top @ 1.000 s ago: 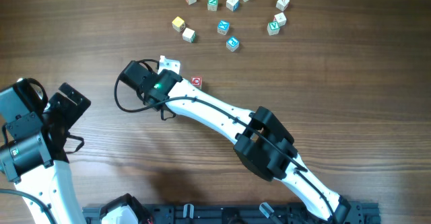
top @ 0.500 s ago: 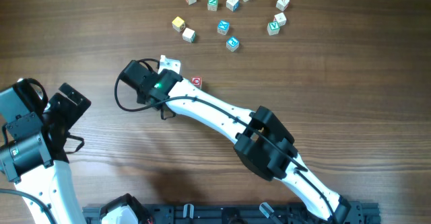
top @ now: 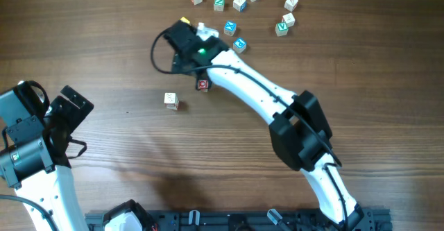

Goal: Form a tower

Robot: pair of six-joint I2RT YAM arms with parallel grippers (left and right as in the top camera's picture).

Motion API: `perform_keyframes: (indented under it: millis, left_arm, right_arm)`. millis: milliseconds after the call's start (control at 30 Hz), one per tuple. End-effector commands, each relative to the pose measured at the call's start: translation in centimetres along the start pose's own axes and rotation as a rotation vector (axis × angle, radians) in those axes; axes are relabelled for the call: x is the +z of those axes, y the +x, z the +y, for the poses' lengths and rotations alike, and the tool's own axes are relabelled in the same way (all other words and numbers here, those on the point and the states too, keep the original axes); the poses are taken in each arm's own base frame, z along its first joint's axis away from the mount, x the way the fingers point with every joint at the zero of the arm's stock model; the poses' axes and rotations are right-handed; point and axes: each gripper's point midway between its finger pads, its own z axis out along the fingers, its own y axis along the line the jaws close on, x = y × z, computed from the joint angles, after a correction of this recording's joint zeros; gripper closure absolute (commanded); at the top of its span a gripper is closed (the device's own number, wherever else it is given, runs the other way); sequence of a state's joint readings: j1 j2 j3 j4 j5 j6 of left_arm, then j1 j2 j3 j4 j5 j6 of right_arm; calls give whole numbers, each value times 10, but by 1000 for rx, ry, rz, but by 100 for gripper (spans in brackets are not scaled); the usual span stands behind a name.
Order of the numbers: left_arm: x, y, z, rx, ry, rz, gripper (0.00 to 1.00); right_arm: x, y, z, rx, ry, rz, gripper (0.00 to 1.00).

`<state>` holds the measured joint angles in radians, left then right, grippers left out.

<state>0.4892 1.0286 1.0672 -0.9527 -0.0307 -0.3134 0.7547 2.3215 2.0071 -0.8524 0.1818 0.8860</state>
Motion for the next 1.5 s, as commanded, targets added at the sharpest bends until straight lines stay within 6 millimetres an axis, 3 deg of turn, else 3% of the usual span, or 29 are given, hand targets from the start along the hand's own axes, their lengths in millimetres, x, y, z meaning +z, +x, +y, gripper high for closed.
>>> perform_keyframes:
  millis: [0, 100, 200, 400, 533, 667, 833, 867, 1000, 1133, 1333, 1467]
  left_arm:
    - [-4, -4, -5, -3, 20, -9, 0]
    - [-4, -4, -5, -3, 20, -10, 0]
    - [-4, -4, -5, -6, 20, -10, 0]
    - [-4, -4, -5, -6, 20, -9, 0]
    - [-4, -4, -5, -6, 21, -9, 0]
    - [-4, -3, -5, -6, 20, -7, 0]
    - [-4, -4, -5, -6, 20, -7, 0]
    - [-4, -4, -5, -6, 20, -7, 0]
    - [-4, -3, -6, -6, 25, -5, 0]
    - [-4, -3, -6, -6, 26, -4, 0]
    - [-4, -3, -7, -6, 30, -2, 0]
    - [-4, -3, -7, -6, 30, -2, 0]
  right_arm:
    - [21, 31, -1, -66, -40, 88, 1]
    - [30, 36, -6, -66, -38, 89, 6]
    - [32, 41, -9, -69, -27, 99, 25]
    - [38, 53, -19, -73, 10, 118, 46]
    - [38, 55, -21, -61, 18, 125, 70]
    - [29, 56, -11, -45, -22, 154, 80]
    - [-18, 39, 11, -37, -122, 143, 83]
    - [-42, 33, 21, -36, -180, 129, 83]
    - [-71, 36, 50, -67, -277, 93, 83]
    - [-82, 55, 82, -154, -321, 23, 83]
    - [-74, 71, 85, -189, -265, -16, 82]
    - [-68, 68, 77, -161, -213, -43, 82]
